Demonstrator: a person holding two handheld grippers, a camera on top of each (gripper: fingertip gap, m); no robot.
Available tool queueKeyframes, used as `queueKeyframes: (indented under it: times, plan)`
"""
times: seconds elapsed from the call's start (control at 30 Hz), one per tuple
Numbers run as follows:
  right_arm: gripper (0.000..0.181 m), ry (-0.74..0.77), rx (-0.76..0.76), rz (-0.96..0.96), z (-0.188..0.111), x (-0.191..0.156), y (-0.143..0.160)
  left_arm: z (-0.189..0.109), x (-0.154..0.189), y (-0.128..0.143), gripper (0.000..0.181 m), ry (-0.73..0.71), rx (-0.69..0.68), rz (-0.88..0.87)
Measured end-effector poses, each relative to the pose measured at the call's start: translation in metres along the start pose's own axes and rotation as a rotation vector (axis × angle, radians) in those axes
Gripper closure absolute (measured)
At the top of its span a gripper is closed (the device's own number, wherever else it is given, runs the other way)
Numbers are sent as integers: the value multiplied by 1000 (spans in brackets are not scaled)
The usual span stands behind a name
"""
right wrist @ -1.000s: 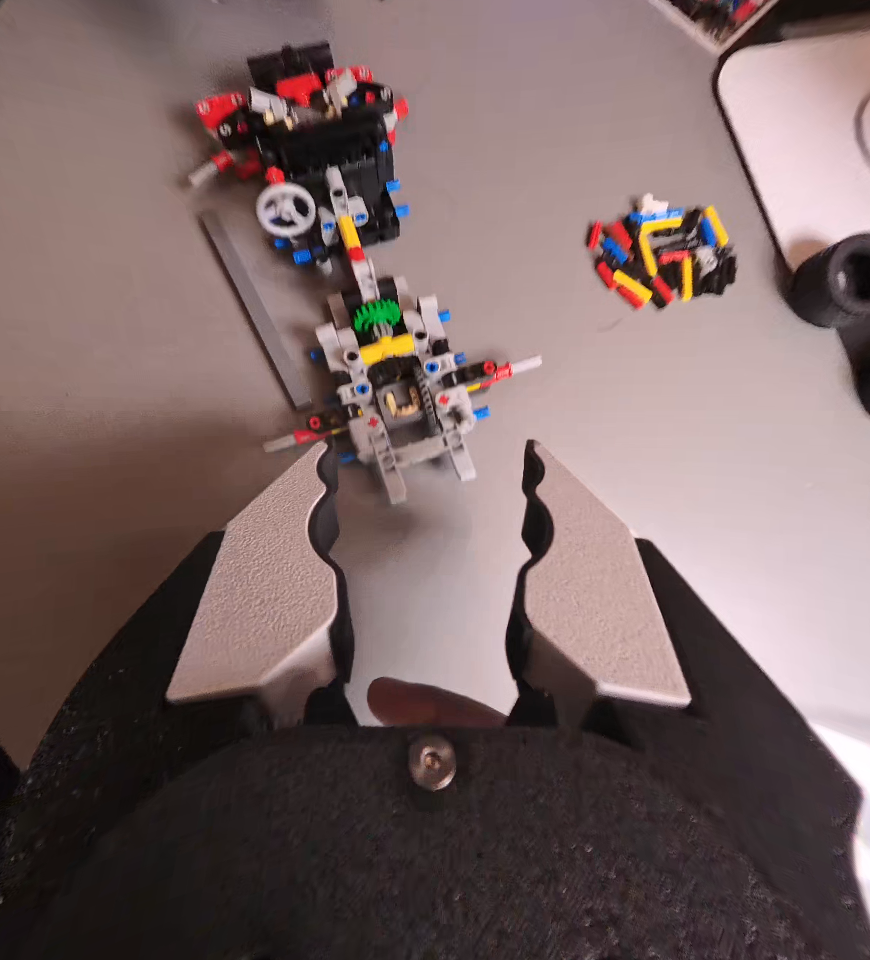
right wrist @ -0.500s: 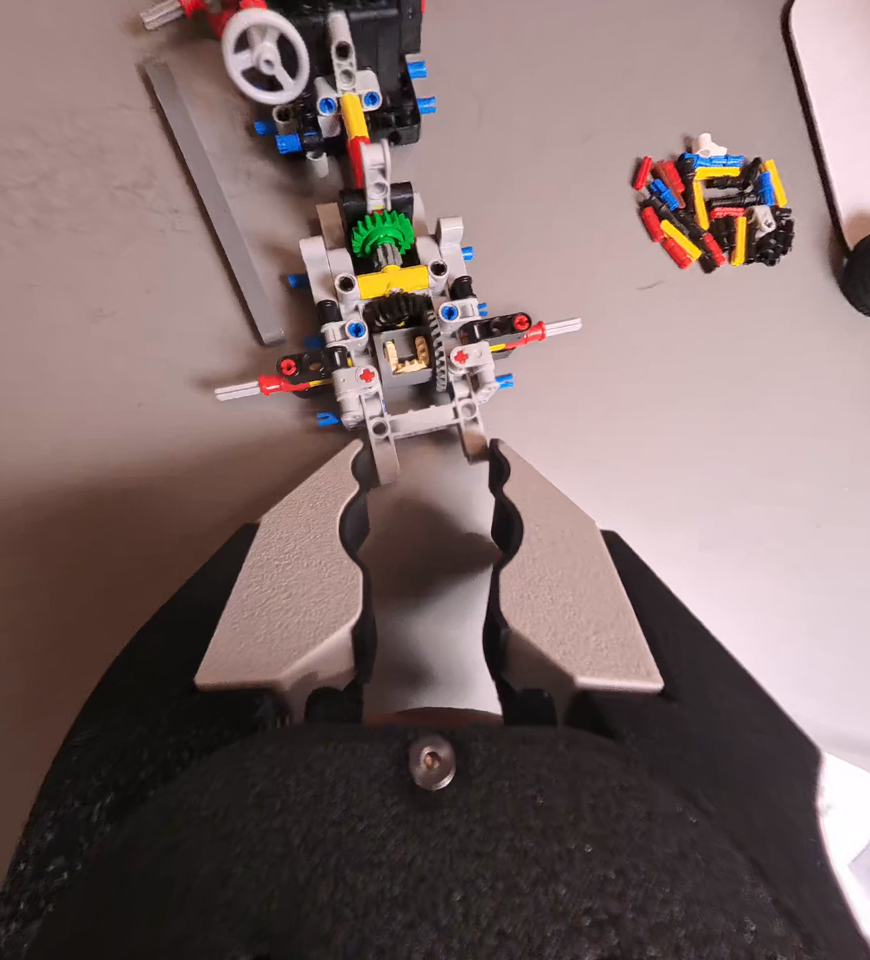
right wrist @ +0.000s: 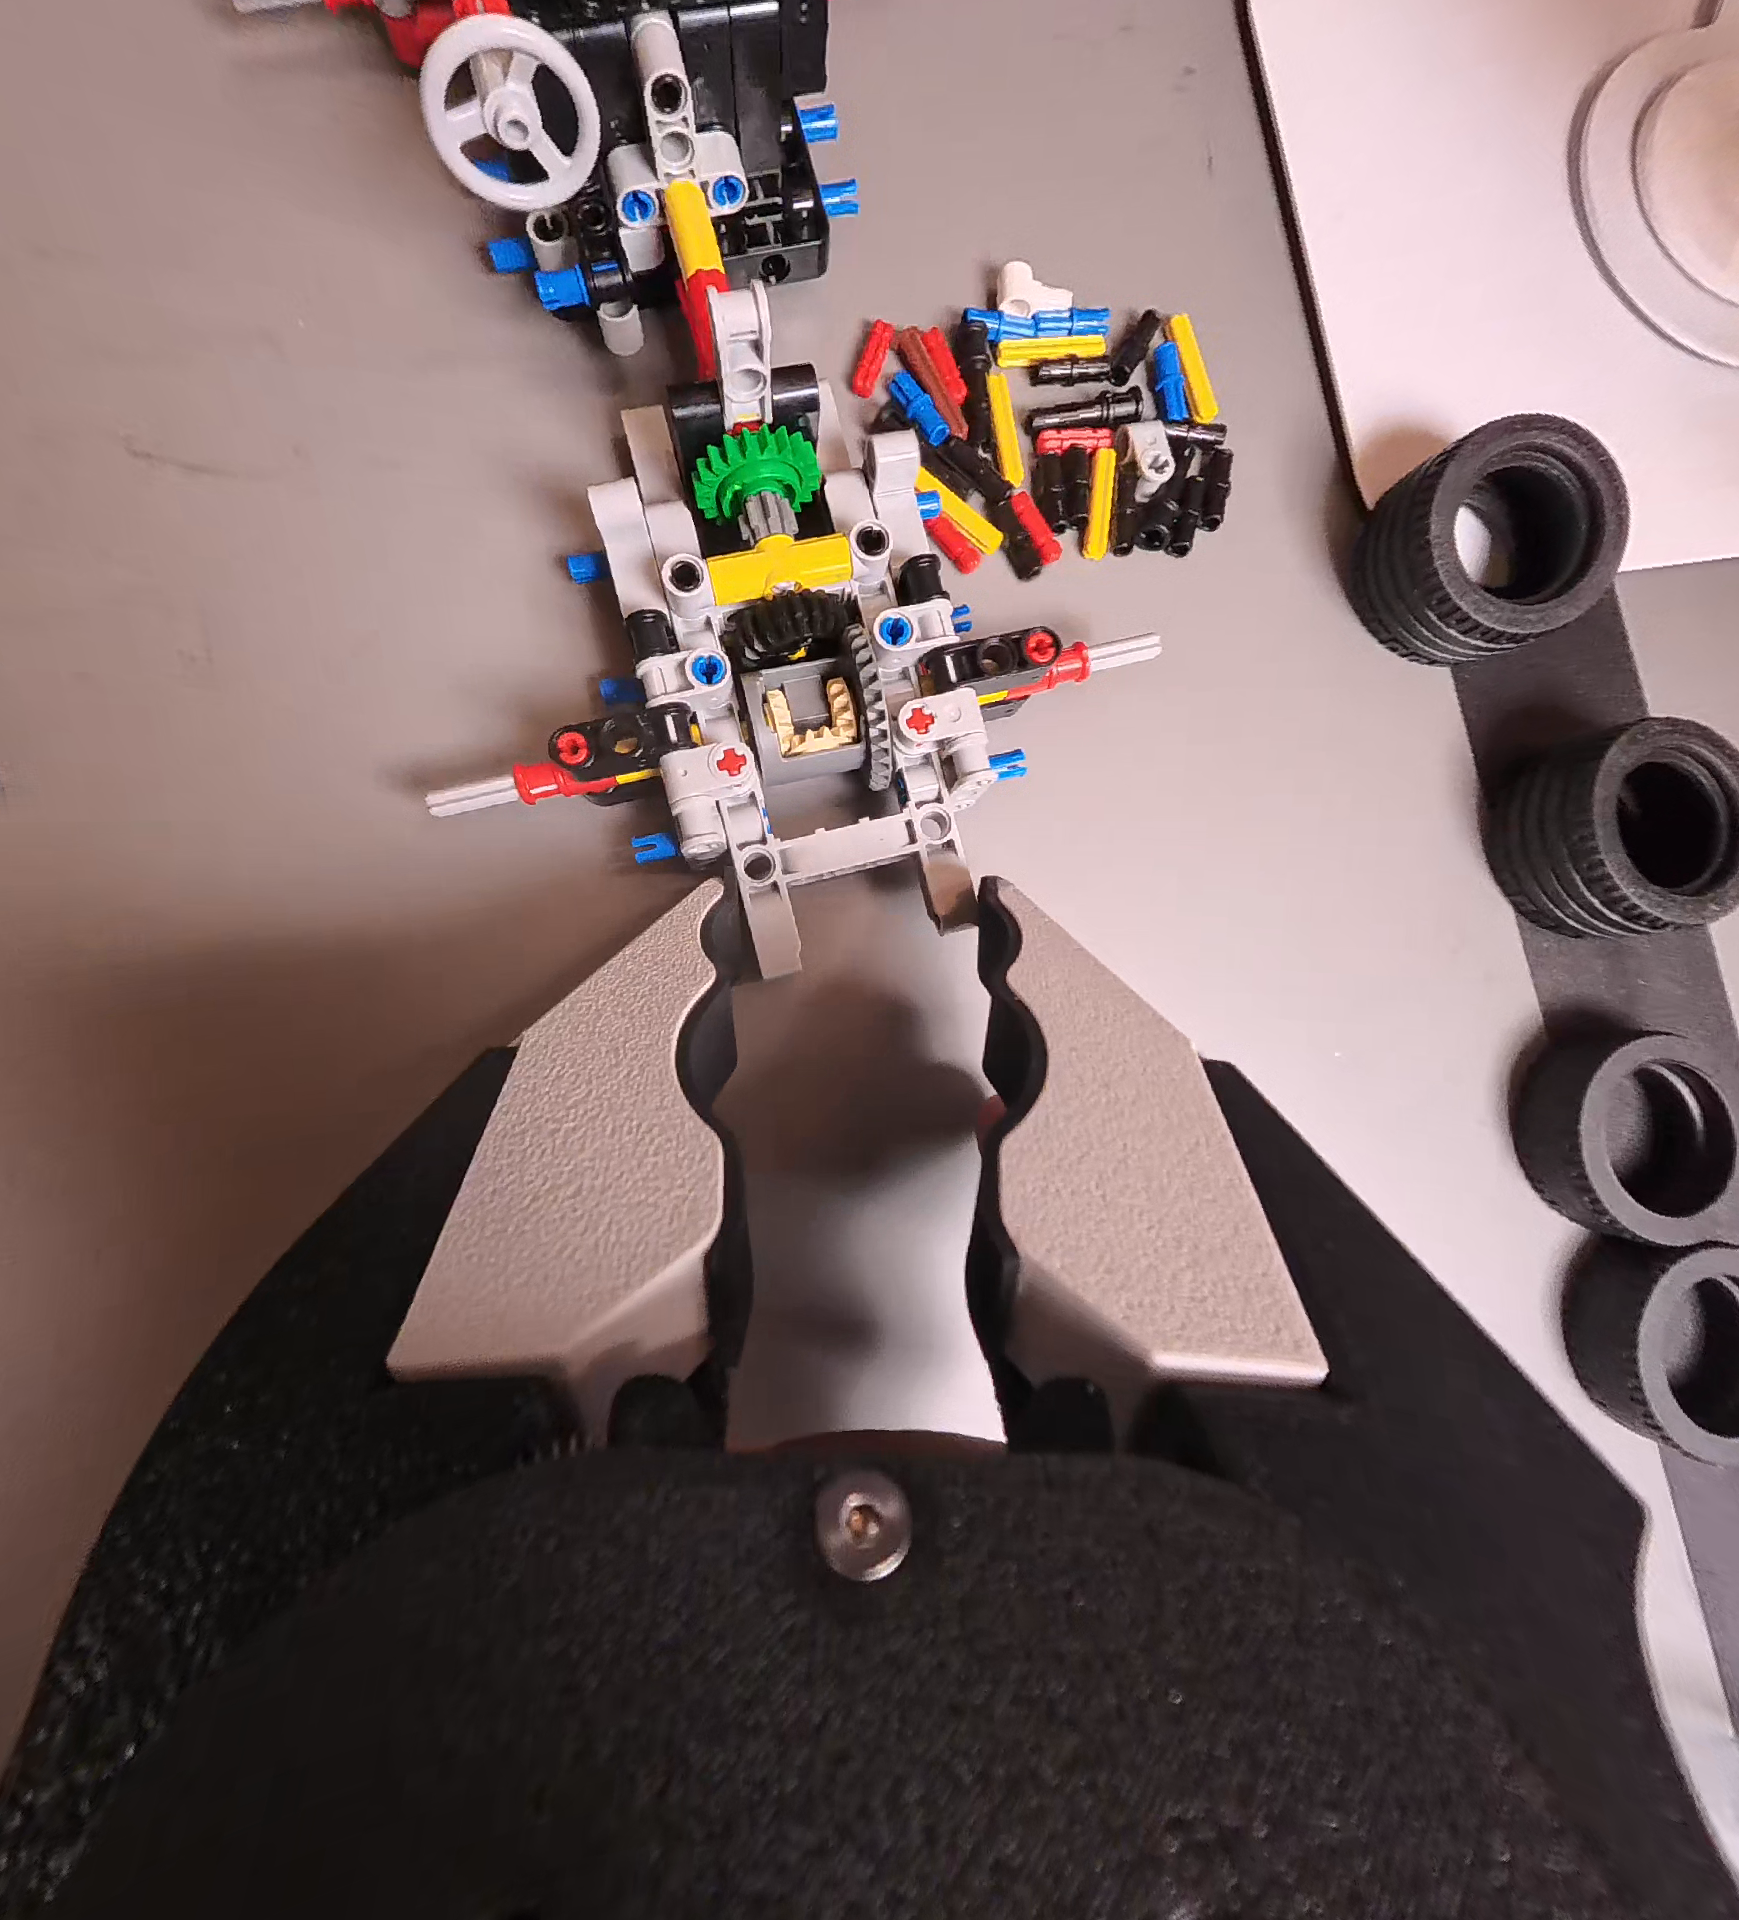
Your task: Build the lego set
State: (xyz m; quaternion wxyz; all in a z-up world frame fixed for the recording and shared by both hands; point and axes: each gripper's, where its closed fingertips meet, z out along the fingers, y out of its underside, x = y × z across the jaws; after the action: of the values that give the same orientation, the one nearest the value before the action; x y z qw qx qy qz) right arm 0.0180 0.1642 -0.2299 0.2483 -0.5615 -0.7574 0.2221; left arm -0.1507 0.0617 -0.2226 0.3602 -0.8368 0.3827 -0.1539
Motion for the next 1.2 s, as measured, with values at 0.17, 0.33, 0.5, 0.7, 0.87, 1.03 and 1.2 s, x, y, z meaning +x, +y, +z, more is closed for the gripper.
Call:
queueKeyframes:
  times: [0.17,0.33,0.5,0.7,0.87,1.03,1.2]
  plan:
    - [138,17,7,6,-1,-2,1,0,1,0,131,-23,-13,10]
    - [138,70,2,8,-2,-5,-2,-3,4,4,118,-47,-36,3]
    - [134,135,102,36,-50,-16,-27,-41,6,-10,117,-108,60,-11]
    - [138,340,472,235,-114,-41,-84,-80,53,-73,132,-213,408,-93]
    - [157,481,499,541,-79,-76,-55,-66,105,-64,176,-368,452,-138]
    - [159,550,427,591,-43,-87,-43,-49,93,-16,175,-505,342,-298]
    - [172,570,390,548,-38,-90,-39,-55,74,-5,170,-530,339,-300]
